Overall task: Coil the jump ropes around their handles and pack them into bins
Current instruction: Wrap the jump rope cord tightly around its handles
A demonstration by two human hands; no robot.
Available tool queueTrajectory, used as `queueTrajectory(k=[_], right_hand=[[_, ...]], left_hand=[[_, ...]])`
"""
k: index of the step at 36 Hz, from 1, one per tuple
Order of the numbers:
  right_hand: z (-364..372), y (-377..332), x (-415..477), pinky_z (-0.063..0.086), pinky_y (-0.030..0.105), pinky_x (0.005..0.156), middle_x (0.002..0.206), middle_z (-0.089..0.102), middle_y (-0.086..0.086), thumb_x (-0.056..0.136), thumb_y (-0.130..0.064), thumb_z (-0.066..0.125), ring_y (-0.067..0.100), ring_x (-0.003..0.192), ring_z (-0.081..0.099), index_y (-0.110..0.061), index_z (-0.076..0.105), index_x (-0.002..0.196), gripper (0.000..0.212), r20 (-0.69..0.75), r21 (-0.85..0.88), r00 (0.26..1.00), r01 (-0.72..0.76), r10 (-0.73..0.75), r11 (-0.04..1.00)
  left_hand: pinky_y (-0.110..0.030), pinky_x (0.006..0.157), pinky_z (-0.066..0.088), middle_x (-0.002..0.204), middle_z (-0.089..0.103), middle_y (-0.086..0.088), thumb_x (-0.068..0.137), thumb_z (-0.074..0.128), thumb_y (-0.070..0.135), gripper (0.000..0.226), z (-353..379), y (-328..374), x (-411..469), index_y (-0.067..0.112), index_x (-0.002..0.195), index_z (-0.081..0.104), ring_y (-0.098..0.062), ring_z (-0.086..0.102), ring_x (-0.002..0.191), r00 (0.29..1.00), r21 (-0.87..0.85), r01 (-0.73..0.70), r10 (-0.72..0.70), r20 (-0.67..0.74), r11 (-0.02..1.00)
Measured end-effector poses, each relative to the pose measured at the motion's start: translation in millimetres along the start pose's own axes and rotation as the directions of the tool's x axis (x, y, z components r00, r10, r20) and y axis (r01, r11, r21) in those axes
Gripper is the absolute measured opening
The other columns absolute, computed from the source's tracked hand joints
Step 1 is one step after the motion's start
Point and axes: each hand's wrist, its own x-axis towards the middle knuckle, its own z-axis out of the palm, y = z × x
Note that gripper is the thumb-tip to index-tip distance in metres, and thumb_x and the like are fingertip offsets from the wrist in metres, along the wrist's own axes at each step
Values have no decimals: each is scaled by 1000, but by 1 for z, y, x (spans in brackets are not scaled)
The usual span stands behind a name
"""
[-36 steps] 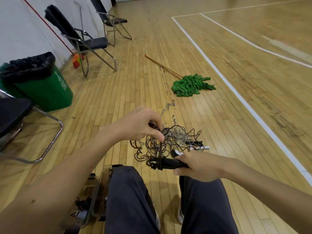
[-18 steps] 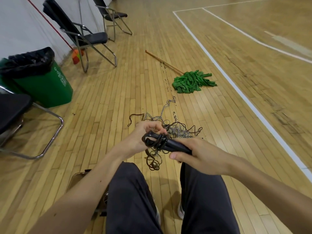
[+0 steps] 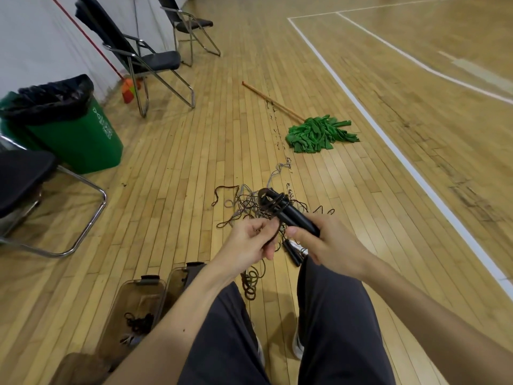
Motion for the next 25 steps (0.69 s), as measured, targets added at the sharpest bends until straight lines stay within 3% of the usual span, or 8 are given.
queueTrajectory(k=[5, 10, 15, 18, 22, 25], right_hand=[[16, 20, -2, 43, 26, 52, 56, 54, -8, 99, -40, 59, 7, 48, 52, -20, 58, 84, 24, -49, -111, 995, -88, 83, 990], [33, 40, -5, 41, 26, 52, 62, 59, -5, 99, -42, 58, 8, 51, 54, -34, 49, 80, 22, -116, -194, 984, -153, 132, 969], [47, 56, -5, 47, 33, 61, 75, 62, -6, 99, -47, 55, 17, 69, 60, -22, 59, 100, 25, -130, -305, 978, -198, 166, 931], [48, 64, -3, 50, 37, 63, 77, 62, -5, 100, -46, 55, 20, 73, 63, -22, 58, 105, 24, -173, -339, 964, -250, 201, 907], [48, 75, -2, 42, 27, 53, 77, 63, -4, 100, -48, 54, 14, 67, 60, -20, 62, 103, 29, -155, -353, 945, -324, 287, 878], [49, 76, -1, 35, 25, 50, 75, 61, -3, 100, -47, 54, 14, 65, 58, -21, 60, 99, 28, -114, -364, 934, -356, 338, 860]], left_hand=[[-21, 47, 35, 55, 60, -3, 105, 46, 37, 43, 8, -23, -14, 6, 80, 63, -12, 42, 45, 996, 108, 25, -15, -88, 994], [-20, 44, 36, 52, 56, 2, 106, 42, 41, 41, 15, -39, -31, 11, 83, 60, -14, 43, 41, 991, 153, 124, -116, -65, 980], [-26, 49, 35, 50, 49, 6, 105, 45, 42, 41, 10, -48, -36, 12, 82, 62, -13, 40, 43, 987, 187, 152, -138, -85, 971], [-26, 54, 40, 52, 51, 8, 101, 54, 41, 30, 6, -47, -38, 16, 95, 68, -11, 44, 45, 989, 278, 144, -129, -70, 950], [-21, 52, 37, 45, 53, 16, 97, 62, 37, 19, 5, -42, -39, 23, 108, 69, 2, 49, 40, 992, 448, 128, -117, -51, 885], [-14, 47, 32, 70, 64, 9, 98, 61, 34, 22, 5, -34, -36, 20, 112, 70, -6, 56, 54, 997, 622, 82, -67, -48, 779]])
